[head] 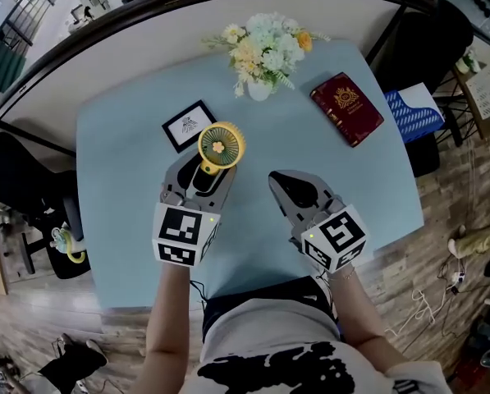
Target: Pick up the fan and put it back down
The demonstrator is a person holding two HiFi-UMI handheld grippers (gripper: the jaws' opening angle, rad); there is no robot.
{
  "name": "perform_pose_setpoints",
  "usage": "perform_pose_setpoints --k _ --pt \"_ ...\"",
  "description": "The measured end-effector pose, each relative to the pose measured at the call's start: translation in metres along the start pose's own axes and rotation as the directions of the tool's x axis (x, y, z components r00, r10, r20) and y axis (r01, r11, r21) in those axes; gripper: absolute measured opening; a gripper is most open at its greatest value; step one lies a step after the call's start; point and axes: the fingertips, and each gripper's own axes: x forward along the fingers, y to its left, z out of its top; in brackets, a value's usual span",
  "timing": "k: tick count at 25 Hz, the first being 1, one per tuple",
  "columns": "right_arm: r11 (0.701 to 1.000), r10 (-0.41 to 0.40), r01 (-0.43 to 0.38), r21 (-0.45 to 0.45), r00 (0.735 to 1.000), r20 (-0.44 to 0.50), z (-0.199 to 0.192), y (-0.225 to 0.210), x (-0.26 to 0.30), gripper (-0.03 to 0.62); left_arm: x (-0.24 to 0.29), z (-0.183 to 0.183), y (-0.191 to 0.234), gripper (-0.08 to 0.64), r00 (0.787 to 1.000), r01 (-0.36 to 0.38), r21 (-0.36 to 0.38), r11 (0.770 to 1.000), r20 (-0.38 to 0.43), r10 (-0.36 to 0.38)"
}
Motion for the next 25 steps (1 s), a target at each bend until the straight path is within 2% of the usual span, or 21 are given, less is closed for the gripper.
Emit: perform_pose_setpoints --k 10,16,25 --pt "0.996 0.027 -0.02 -0.087 0.997 0.076 0.049 0.02 -0.002 0.004 -0.037 0.046 0.012 0.245 0.989 -0.058 -0.009 0.998 0.135 0.059" --pt "0.992 0.05 -0.037 -0.118 0.993 0.104 0.062 0.04 -0.007 0.005 -0.058 0.042 0.004 0.245 0.987 -0.04 0.002 0.999 0.156 0.04" --pt "0.991 0.051 -0.035 -0.132 0.991 0.123 0.065 0.056 -0.021 0.004 -0.082 0.033 -0.013 0.245 0.979 -0.014 -0.069 0.998 0.202 0.027"
